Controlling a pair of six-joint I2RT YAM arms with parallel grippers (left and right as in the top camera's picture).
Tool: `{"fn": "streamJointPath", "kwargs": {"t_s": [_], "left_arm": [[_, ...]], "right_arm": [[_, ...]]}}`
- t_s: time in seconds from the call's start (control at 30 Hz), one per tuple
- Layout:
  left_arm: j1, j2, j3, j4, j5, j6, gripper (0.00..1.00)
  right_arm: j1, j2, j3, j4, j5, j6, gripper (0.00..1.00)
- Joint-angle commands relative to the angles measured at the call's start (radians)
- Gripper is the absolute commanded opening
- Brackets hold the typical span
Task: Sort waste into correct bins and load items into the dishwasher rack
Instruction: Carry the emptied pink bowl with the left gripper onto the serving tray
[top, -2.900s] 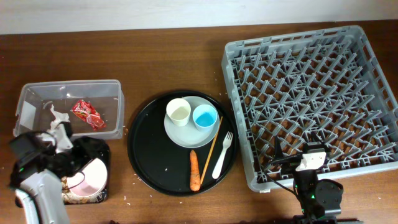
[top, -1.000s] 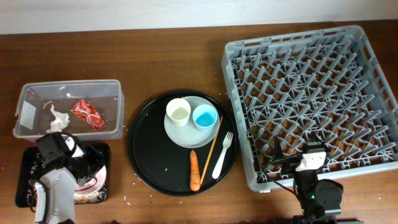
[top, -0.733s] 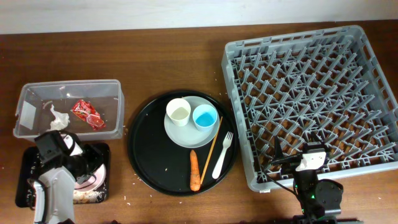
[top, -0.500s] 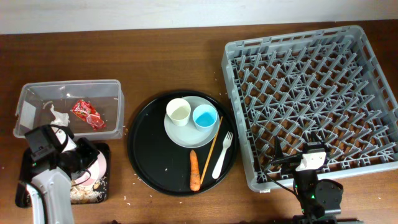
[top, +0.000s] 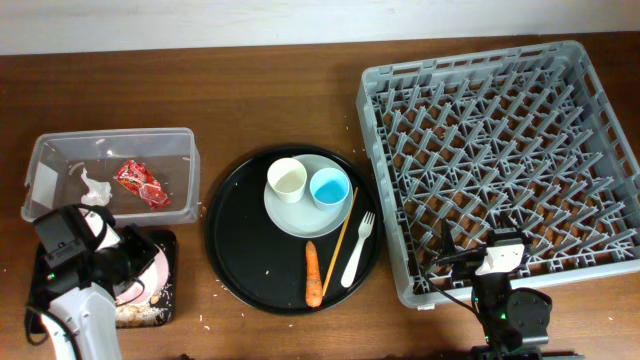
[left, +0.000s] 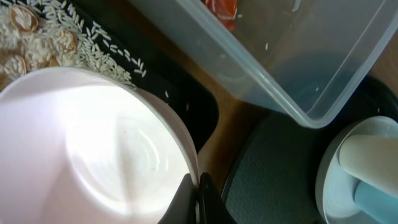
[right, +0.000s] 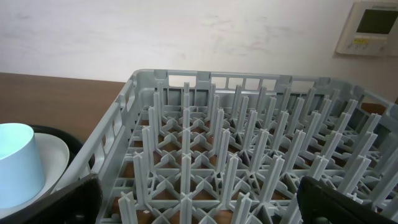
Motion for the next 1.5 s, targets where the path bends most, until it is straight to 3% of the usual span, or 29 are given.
{"fn": "streamJointPath", "kwargs": {"t_s": [0.0,0.2,0.43,0.6,0.77,0.97,1.3,1.33,1.37,1.47], "left_arm": [[-0.01,-0.012,0.066,-0.07,0.0,0.013,0.01],[-0.137,-0.012,0.215,-0.18,-0.008,0.013,0.01],[-0.452,-0.012,0.219,-0.166,-0.011,-0.06,0.01],[-0.728,-0.01,0.219,-0.12,-0.152,-0.173,0.0],[-0.941,0.054,0.218,-0.039,-0.212,-0.214,0.0],[-1.052,0.212,0.218,-0.026,-0.329,-0.234,0.0],[-1.064,0.407,0.218,-0.006,-0.412,-0.233,0.01],[-1.064,0.406,0.218,-0.006,-0.431,-0.233,0.03],[-1.063,0.404,0.219,-0.006,-0.435,-0.233,0.17],[-1.063,0.401,0.264,-0.016,-0.434,-0.222,0.37]], "right_arm": [[0.005,-0.006,-0.005,-0.005,0.005,0.006,0.99],[0.005,-0.006,-0.005,-0.005,0.005,0.006,0.99],[0.005,-0.006,-0.005,-0.005,0.005,0.006,0.99],[0.005,-0.006,-0.005,-0.005,0.005,0.006,0.99],[0.005,-0.006,-0.005,-0.005,0.005,0.006,0.99],[0.005,-0.006,-0.005,-0.005,0.005,0.006,0.99],[0.005,-0.006,-0.005,-0.005,0.005,0.006,0.99],[0.005,-0.006,-0.005,-0.005,0.005,0.006,0.99],[0.005,-0.006,-0.005,-0.005,0.005,0.006,0.99],[0.005,-0.006,-0.005,-0.005,0.005,0.006,0.99]]}}
